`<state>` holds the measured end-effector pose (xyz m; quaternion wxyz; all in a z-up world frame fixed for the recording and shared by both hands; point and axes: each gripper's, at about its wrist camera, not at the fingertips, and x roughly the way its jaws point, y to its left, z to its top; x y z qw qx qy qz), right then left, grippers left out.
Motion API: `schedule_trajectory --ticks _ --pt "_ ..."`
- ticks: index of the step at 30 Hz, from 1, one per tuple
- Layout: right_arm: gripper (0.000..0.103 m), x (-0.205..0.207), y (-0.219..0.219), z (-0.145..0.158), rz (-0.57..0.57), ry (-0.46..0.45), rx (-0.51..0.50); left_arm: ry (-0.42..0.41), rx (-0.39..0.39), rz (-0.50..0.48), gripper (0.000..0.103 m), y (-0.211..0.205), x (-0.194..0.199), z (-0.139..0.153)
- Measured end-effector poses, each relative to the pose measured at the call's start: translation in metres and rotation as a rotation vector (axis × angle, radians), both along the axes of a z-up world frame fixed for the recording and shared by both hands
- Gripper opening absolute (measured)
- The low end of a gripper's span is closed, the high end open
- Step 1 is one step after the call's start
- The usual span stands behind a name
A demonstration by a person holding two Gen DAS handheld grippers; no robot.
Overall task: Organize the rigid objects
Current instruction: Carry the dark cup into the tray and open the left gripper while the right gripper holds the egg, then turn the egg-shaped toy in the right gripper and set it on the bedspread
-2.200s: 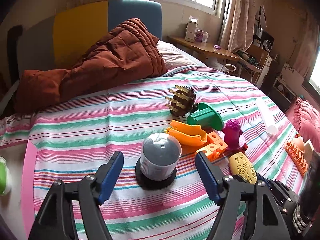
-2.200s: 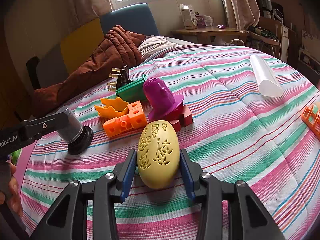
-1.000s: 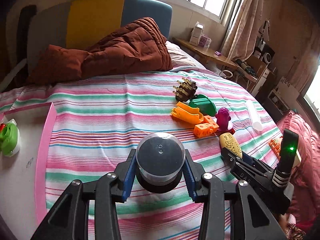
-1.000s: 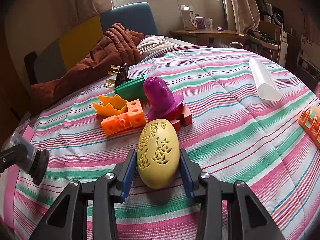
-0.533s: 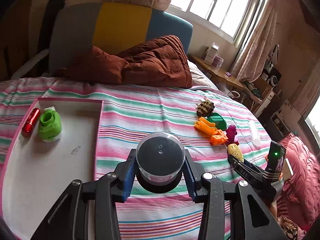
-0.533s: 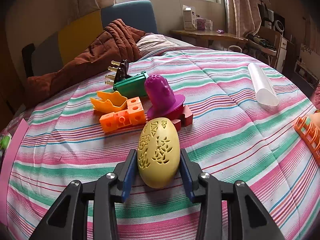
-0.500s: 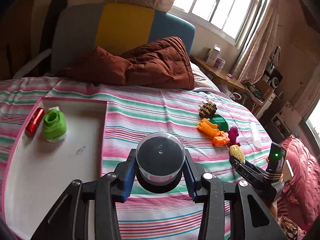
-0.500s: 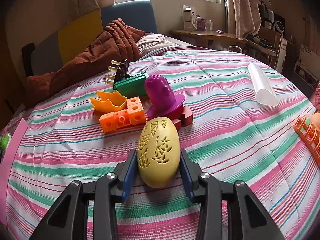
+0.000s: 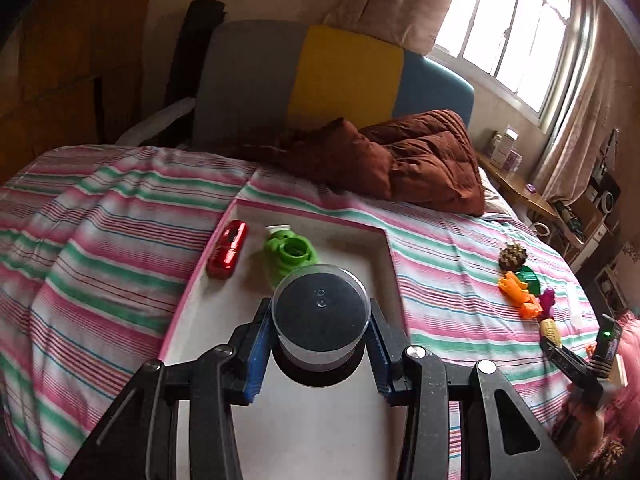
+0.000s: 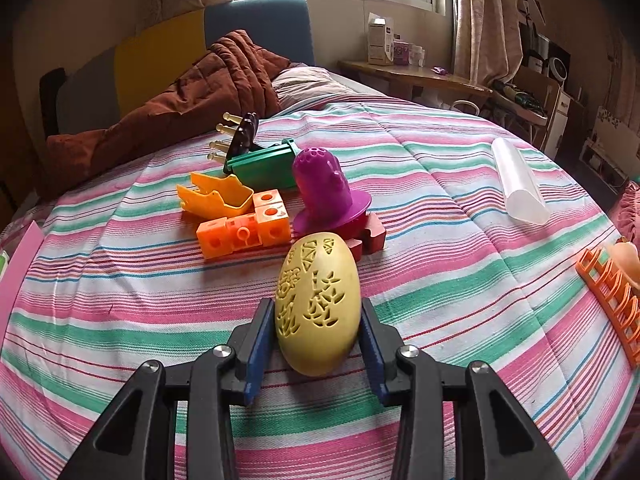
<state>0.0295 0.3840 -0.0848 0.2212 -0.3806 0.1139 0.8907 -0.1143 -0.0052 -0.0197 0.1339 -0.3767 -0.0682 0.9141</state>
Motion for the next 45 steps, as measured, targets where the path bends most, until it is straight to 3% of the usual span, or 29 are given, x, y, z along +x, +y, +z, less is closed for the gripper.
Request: schedule_trajectory --ticks 13,14,18,19,25,30,36,39,42,45 --pt "0.041 -0.001 -0.003 0.000 0.000 -0.013 0.019 -0.038 -0.100 0.064 0.044 -0.026 -0.039 -0.028" --pt "0.041 -0.001 -0.003 0.000 -0.001 -0.013 0.019 -0.035 -0.100 0.074 0.046 -0.027 -0.040 -0.028" --pt "0.041 -0.001 -0.003 0.000 -0.001 -0.013 0.020 0.005 -0.076 0.123 0.076 -0.031 -0.028 -0.025" --pt "0.041 -0.001 -0.003 0.000 -0.001 -0.013 0.021 0.012 -0.068 0.135 0.079 -0.032 -0.023 -0.025" --pt "0.041 -0.001 -0.004 0.001 -0.002 -0.019 0.030 0.010 -0.015 0.130 0.082 -0.029 0.004 -0.028" --pt "0.040 0.000 -0.005 0.002 -0.002 -0.020 0.038 -0.002 0.038 0.111 0.090 -0.023 0.023 -0.031" --pt "0.040 0.003 -0.019 0.007 0.063 -0.013 0.022 -0.007 0.034 0.078 0.091 -0.013 0.039 -0.033" --pt "0.030 0.003 -0.036 0.013 0.117 -0.007 0.025 0.004 0.030 0.051 0.092 -0.008 0.046 -0.032" --pt "0.013 0.001 -0.056 0.018 0.163 -0.014 0.029 0.014 0.019 0.025 0.093 -0.002 0.052 -0.032" --pt "0.011 -0.005 -0.075 0.019 0.200 -0.045 0.057 0.017 0.018 0.004 0.094 0.001 0.058 -0.032"
